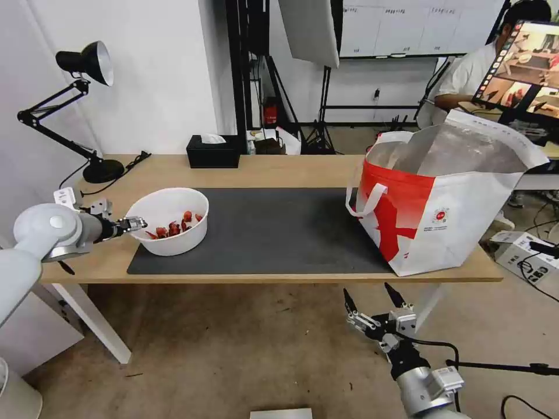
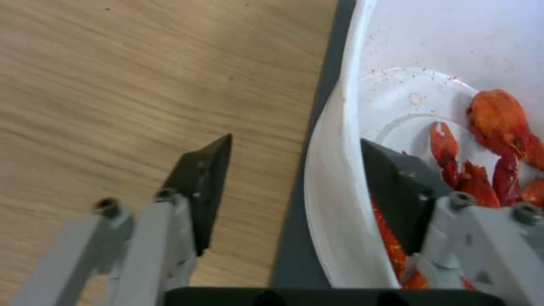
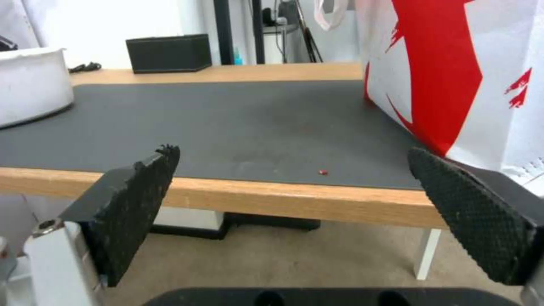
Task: Pick up the trash from the table and place it into the takeout bag.
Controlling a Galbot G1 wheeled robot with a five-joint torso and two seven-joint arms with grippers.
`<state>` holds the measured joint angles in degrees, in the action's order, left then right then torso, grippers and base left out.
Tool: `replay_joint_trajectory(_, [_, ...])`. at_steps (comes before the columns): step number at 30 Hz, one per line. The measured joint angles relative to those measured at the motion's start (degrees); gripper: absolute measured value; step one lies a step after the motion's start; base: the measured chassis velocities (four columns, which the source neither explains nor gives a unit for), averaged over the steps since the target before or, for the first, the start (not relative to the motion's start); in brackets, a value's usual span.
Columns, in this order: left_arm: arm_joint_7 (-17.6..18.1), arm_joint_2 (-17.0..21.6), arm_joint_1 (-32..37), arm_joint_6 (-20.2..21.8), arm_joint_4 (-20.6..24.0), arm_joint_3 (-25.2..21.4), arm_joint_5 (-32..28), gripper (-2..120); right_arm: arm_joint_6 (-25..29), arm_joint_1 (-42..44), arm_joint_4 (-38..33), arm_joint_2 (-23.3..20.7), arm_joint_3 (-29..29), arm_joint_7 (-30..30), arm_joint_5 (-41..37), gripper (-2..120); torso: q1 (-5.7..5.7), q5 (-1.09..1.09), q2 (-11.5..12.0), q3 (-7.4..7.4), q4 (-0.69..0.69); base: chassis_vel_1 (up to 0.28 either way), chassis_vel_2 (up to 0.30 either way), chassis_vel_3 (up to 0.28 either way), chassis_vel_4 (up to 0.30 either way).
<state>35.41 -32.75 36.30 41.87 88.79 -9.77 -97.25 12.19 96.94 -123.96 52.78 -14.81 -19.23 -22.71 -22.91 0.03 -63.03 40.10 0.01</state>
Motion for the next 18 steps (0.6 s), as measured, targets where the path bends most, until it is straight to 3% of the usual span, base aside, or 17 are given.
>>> replay_joint_trajectory(6, [0.25,-0.24,0.83,-0.32,0.91,-0.55,-0.01,31,0.00,0.00,0.00,0.00,0.00,0.00,0.00,100,0.00,-0.02,0.00,0.01,0.00,0.000,0.000,0.000,0.000])
replay_joint_trajectory(11, [0.21,-0.14,1.06,-0.52,1.47,-0.70,-0.06,19,0.00,0.00,0.00,0.00,0.00,0.00,0.00,100,0.00,-0.03,0.00,0.01,-0.01,0.000,0.000,0.000,0.000])
replay_joint_trajectory(14, [0.12,-0.11,1.77,-0.62,2.44,-1.34,-0.09,3,0.00,0.00,0.00,0.00,0.00,0.00,0.00,100,-0.01,-0.05,0.01,0.01,-0.02,0.000,0.000,0.000,0.000])
replay_joint_trajectory(18, [-0.08,-0.14,2.43,-0.82,3.00,-1.86,-0.09,0,0.00,0.00,0.00,0.00,0.00,0.00,0.00,100,-0.01,-0.04,0.01,0.01,-0.03,0.000,0.000,0.000,0.000])
